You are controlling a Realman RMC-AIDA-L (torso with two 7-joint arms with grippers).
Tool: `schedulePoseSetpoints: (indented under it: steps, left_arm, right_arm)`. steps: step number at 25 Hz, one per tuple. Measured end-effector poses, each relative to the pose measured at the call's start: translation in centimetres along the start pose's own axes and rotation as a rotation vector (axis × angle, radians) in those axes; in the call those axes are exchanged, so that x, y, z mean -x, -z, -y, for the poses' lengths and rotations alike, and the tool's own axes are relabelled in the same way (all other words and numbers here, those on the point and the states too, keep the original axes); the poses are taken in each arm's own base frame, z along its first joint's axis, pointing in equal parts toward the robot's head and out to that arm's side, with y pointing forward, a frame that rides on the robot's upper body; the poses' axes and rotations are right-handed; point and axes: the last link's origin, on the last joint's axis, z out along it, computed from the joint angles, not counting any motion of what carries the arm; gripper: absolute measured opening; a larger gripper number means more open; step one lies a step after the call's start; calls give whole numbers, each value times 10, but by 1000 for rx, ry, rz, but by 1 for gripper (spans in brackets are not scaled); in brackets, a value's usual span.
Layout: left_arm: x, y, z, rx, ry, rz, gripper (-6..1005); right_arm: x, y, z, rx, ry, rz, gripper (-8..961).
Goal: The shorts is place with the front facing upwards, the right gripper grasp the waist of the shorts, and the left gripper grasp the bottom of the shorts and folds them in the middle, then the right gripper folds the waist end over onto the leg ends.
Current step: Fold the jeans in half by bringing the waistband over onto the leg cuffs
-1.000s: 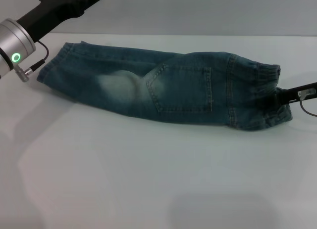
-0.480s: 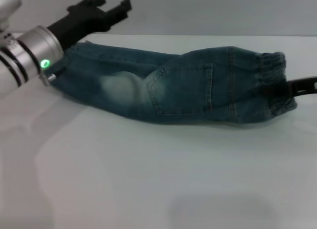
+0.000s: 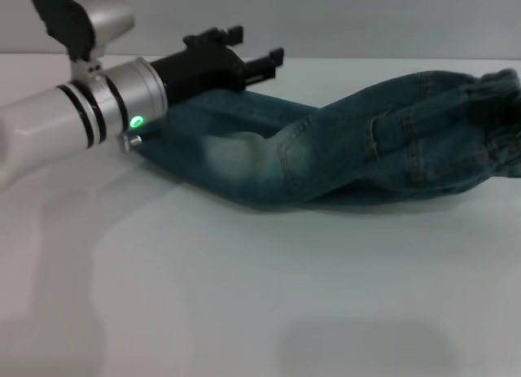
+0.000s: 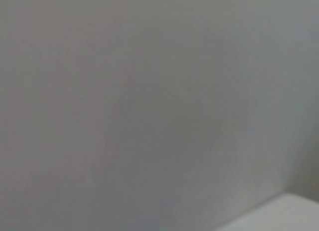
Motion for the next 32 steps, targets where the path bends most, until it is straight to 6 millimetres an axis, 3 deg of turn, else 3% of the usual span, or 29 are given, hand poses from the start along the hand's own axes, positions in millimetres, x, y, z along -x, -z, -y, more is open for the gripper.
schedulePoseSetpoints:
  steps: [3,14,21,32]
  left_arm:
    - [5,-3,-7,29,-26,36,813]
    - [38,0,-20,70,-135,178,813]
    - [54,-4,-51,184,-162,224,813]
    - [52,-12,-94,295,-143,177,813]
  right_arm:
    - [12,14,-10,14,15,38,78]
    - [28,26,-32,54,46,26,79]
    - [33,24,-36,65,61,19,78]
    - [47,17,-39,97,90,18,76]
